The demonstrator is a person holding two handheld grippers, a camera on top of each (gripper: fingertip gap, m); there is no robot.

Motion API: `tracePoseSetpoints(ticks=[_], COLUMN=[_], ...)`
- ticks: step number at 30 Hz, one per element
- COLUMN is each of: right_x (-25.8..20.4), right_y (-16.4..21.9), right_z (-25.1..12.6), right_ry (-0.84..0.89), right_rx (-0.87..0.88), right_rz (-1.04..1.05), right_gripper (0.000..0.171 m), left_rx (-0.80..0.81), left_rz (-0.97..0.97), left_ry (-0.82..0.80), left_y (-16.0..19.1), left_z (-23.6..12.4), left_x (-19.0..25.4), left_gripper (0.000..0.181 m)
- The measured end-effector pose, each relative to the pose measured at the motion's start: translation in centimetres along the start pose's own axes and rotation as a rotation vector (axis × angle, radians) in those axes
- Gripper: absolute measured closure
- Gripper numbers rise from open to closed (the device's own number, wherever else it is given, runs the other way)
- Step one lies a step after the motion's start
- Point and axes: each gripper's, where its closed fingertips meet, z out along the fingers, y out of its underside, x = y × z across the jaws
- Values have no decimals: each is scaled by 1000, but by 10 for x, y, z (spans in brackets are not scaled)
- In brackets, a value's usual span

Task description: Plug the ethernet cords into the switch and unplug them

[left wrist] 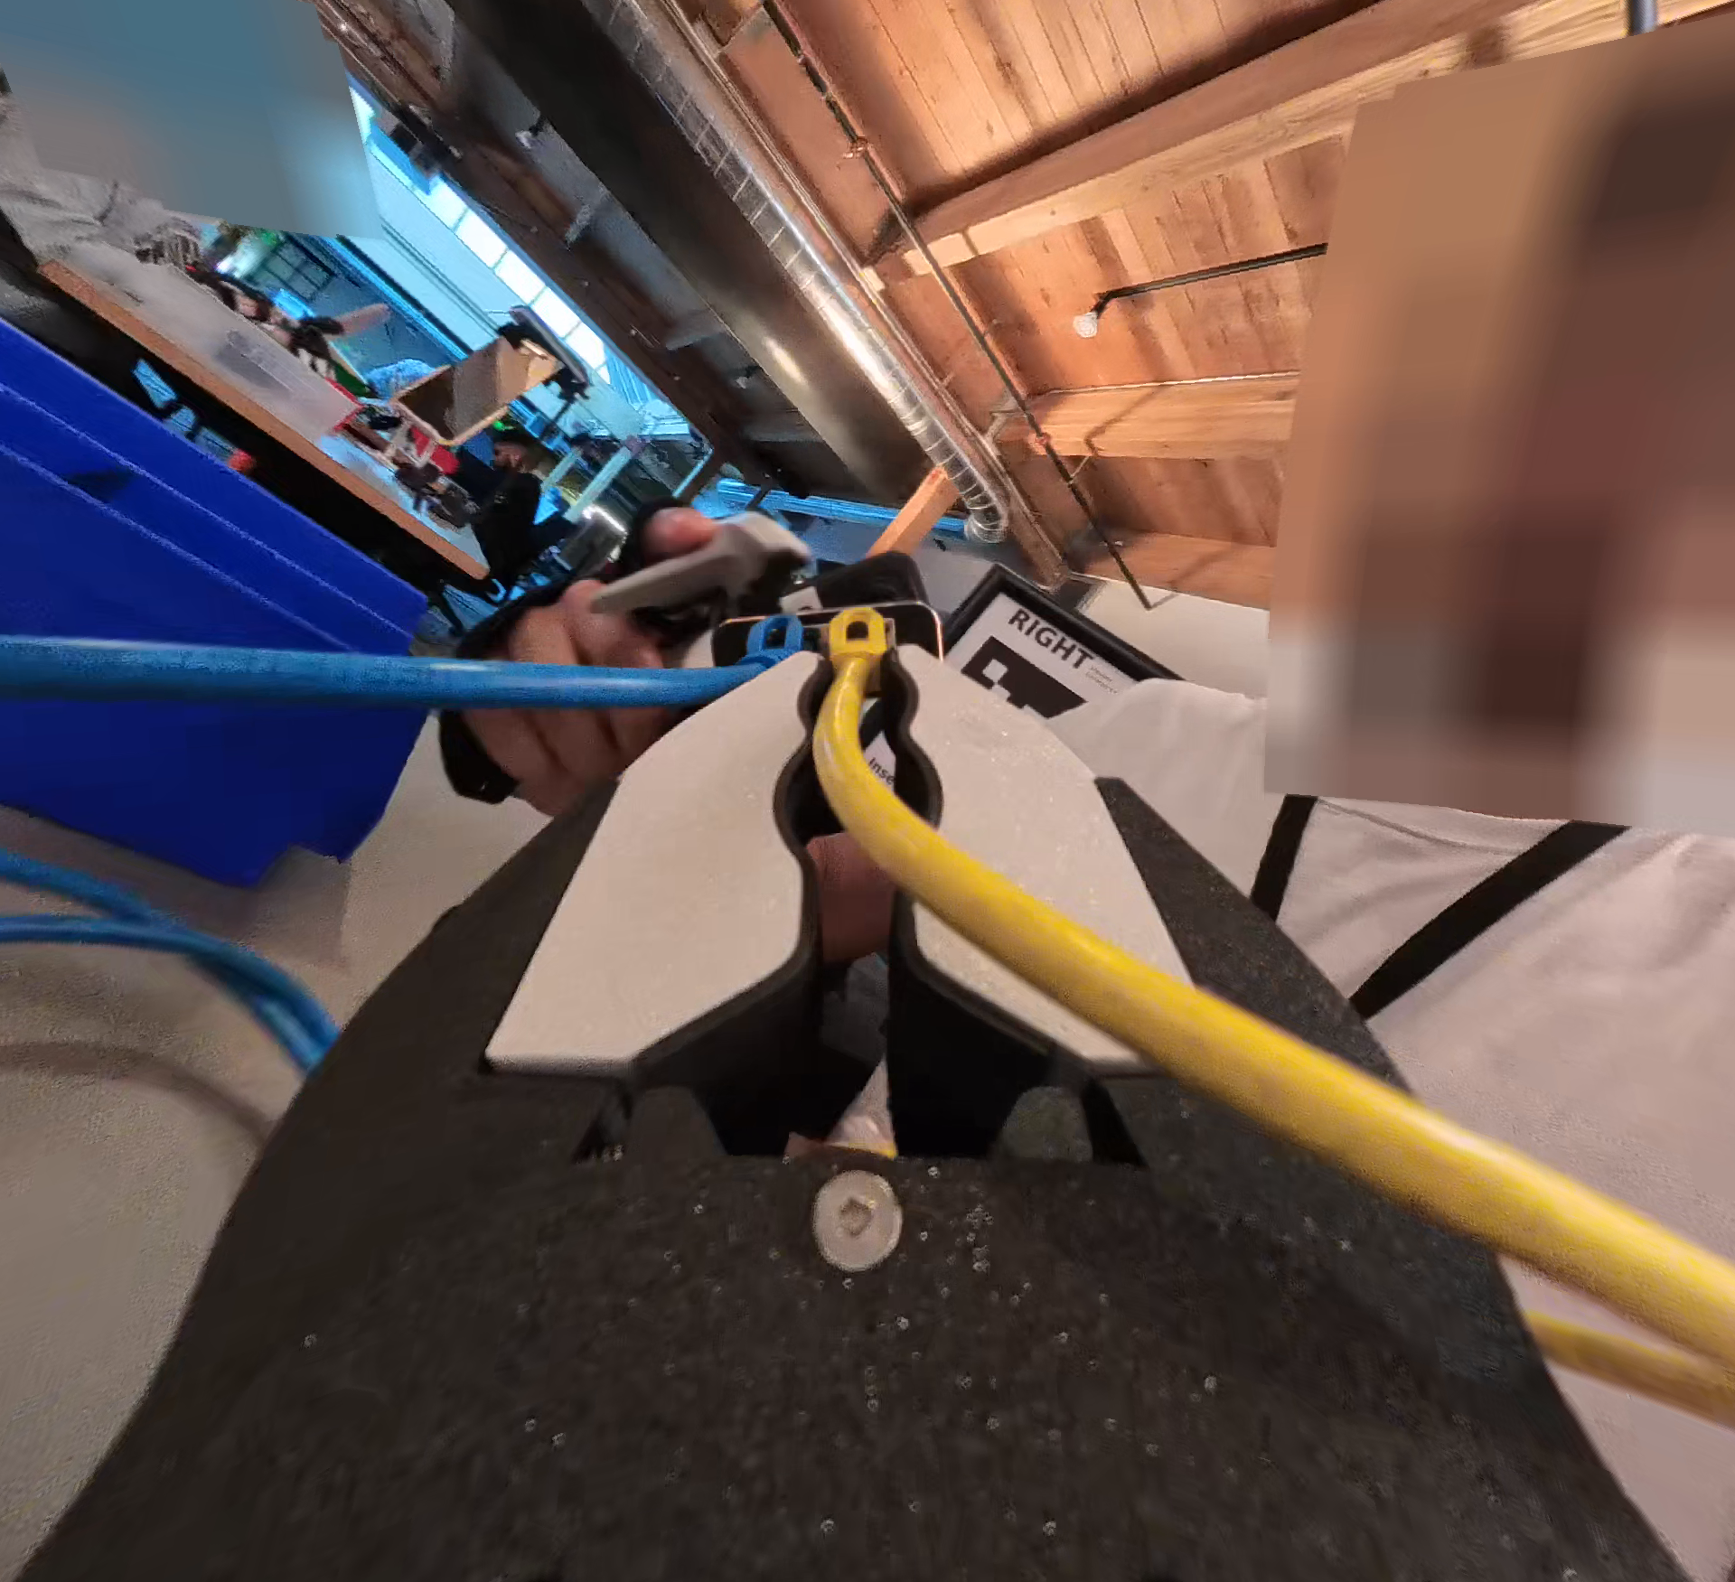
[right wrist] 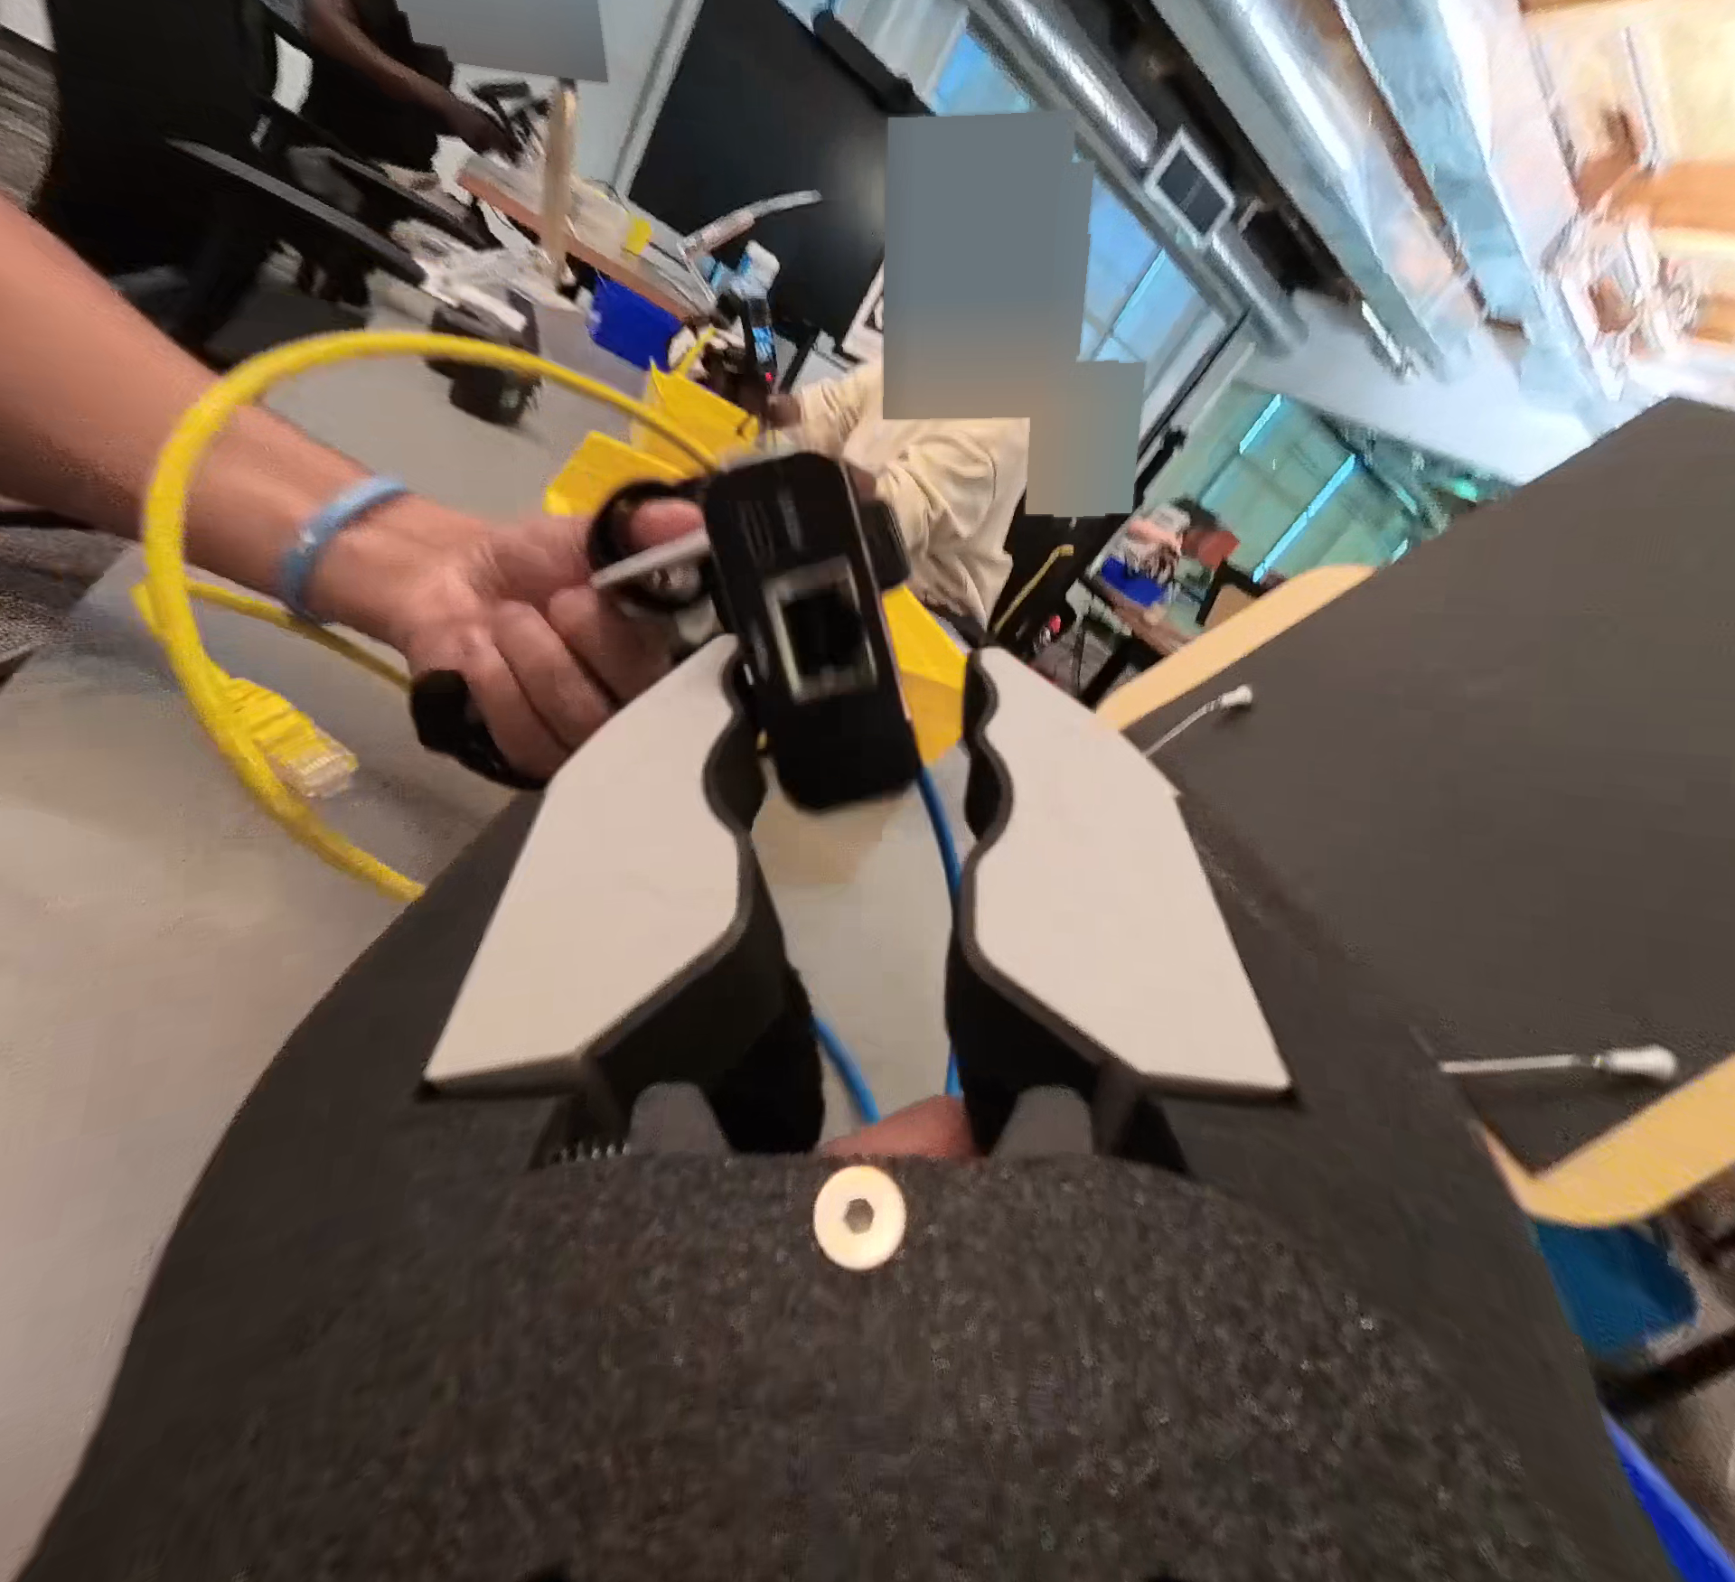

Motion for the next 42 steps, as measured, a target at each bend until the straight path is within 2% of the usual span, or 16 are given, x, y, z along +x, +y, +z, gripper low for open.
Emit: tracePoseSetpoints(ticks=[3, 6, 8, 11, 12, 15, 17, 19, 22, 27, 31, 33, 35, 38, 40, 42], right_x=[-3, -2, 7, 21, 23, 39, 53, 62, 62, 50, 40, 35, 35, 43, 47, 53], right_y=[-7, -11, -6, 3, 2, -10, -12, -6, 13, 72, 108, 117, 125, 155, 180, 197], right_z=[0, 2, 5, 6, 4, -7, -16, -20, -13, 21, 46, 59, 73, 87, 90, 91], right_ry=[-21, -26, -12, 48, 62, 106, 151, 191, 222, 253, 246, 231, 234, 231, 226, 237], right_rx=[1, 10, -54, -146, -153, -113, -112, -135, -201, -516, -672, -731, -753, -783, -807, -815], right_rz=[-90, -146, -149, -253, -280, -219, -191, -189, -170, -318, -353, -396, -395, -353, -316, -315], right_gripper=[142, 144, 144, 143, 143, 144, 144, 143, 144, 143, 143, 143, 143, 144, 143, 144], left_rx=[-4, 0, -6, -53, -60, -13, 28, 152, 327, 242, -152, -293, -323, -319, -304, -299], left_rz=[-71, -149, -193, -146, -115, -34, -73, -122, -9, 378, 794, 894, 914, 857, 805, 740], left_ry=[135, 241, 241, 162, 106, -115, -308, -512, -743, -1080, -1521, -1651, -1713, -1694, -1621, -1546], left_y=[2, -4, -12, -22, -26, -41, -50, -69, -106, -147, -178, -189, -195, -180, -150, -104], left_z=[6, 7, 7, 9, 7, -15, -39, -71, -112, -119, -135, -138, -136, -127, -121, -117], left_x=[-4, -12, -27, -49, -58, -92, -125, -155, -168, -162, -152, -138, -114, -76, -52, -33], left_gripper=[172, 172, 170, 163, 160, 122, 125, 125, 126, 133, 142, 143, 141, 138, 135, 136])
